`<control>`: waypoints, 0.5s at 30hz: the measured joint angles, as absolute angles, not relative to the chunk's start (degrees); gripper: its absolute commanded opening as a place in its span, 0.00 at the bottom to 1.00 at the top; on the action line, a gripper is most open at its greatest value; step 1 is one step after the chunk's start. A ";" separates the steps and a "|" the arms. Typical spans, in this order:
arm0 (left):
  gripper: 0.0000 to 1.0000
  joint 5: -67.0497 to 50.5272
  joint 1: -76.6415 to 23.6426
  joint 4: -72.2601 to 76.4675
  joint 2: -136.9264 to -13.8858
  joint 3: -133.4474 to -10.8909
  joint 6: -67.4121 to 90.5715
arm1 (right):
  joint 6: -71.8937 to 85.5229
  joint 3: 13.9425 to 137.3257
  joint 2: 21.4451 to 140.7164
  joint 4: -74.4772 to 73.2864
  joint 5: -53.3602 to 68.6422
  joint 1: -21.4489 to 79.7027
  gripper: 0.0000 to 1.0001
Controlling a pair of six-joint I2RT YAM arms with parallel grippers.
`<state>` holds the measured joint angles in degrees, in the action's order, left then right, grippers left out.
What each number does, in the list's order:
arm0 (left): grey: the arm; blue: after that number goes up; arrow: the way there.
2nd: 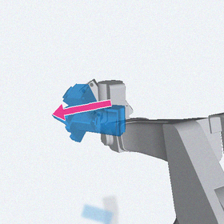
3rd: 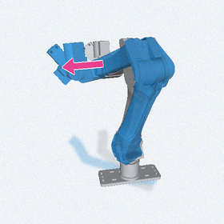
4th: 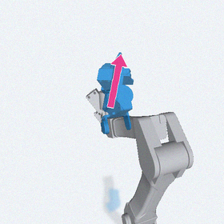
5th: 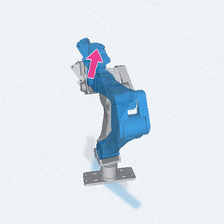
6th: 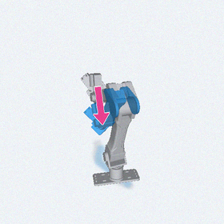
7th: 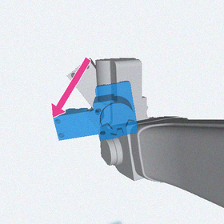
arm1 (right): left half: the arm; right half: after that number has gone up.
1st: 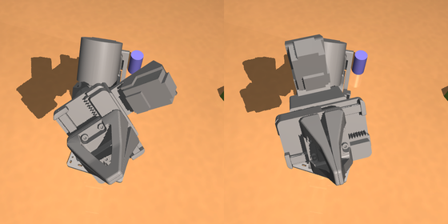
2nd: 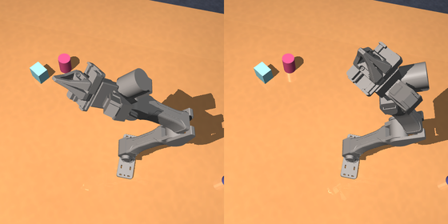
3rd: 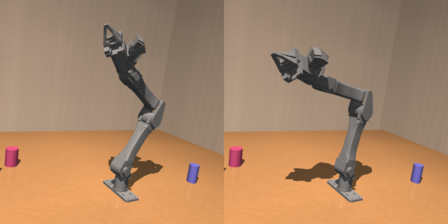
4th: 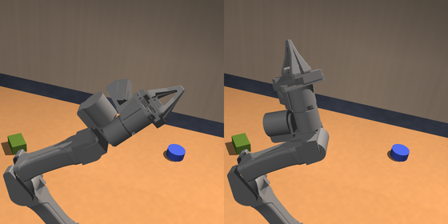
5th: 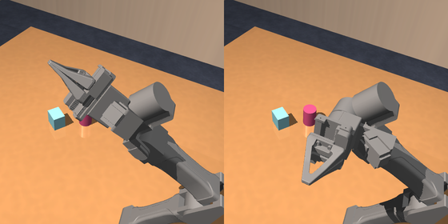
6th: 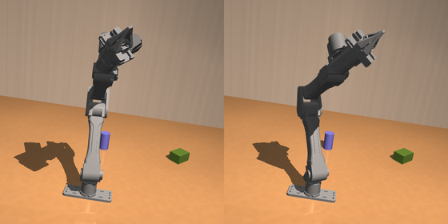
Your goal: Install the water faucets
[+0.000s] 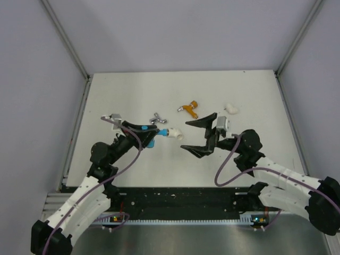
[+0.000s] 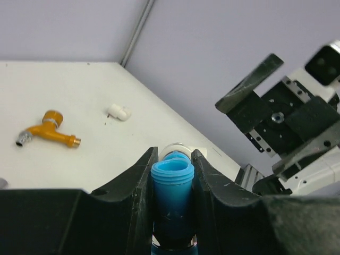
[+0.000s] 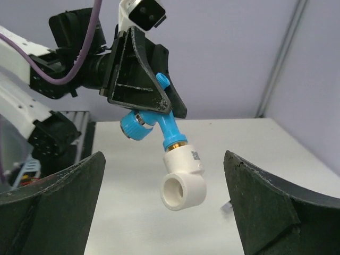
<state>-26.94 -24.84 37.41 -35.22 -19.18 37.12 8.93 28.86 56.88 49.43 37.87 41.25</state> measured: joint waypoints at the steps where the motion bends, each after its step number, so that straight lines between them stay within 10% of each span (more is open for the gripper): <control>1: 0.00 -25.96 -24.84 35.77 -35.53 -19.29 38.44 | 6.22 27.27 56.23 51.33 36.53 41.69 0.92; 15: 0.00 -26.98 -24.84 28.36 -39.11 -24.75 48.86 | -13.93 21.65 64.58 61.76 27.57 48.01 0.75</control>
